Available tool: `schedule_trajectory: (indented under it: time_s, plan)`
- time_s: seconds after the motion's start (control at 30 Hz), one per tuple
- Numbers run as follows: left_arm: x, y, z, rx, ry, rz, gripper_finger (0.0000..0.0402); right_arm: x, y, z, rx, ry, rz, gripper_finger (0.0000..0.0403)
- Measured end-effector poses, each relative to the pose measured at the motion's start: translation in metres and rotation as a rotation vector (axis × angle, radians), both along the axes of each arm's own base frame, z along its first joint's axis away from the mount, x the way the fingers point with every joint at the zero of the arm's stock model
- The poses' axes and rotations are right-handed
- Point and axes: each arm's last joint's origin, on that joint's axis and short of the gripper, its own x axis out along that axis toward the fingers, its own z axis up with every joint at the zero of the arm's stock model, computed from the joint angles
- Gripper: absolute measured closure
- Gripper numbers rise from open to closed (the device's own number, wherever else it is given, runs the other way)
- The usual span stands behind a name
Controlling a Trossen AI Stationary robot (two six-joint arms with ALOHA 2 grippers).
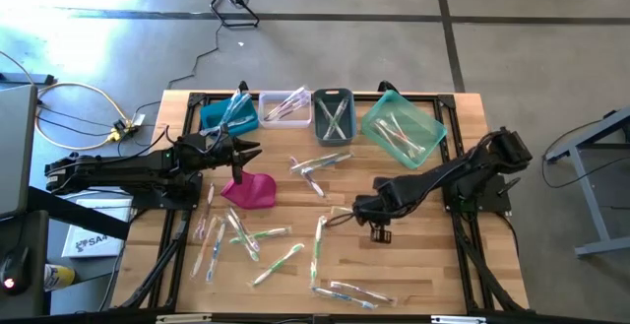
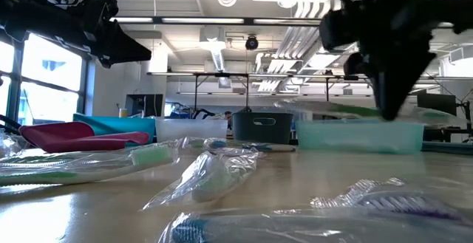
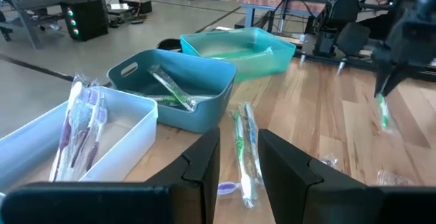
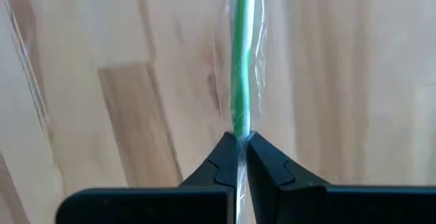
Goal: Pick & Place Toothbrushes
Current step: Put the green toothbrush into the dark blue bin
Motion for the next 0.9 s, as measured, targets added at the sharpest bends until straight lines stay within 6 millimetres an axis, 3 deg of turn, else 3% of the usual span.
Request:
schedule_trajectory:
  time_s: [0.57,0.9]
  plan:
    - [0.000,0.000,0.000,-0.001,0.001,-0.002,0.0307,0.043,-0.045,0.086,-0.195,-0.336,-0.174,0.0397]
    - [0.000,0.000,0.000,-0.001,0.001,-0.002,0.0307,0.059,-0.086,0.112,-0.458,-0.517,-0.334,0.0397]
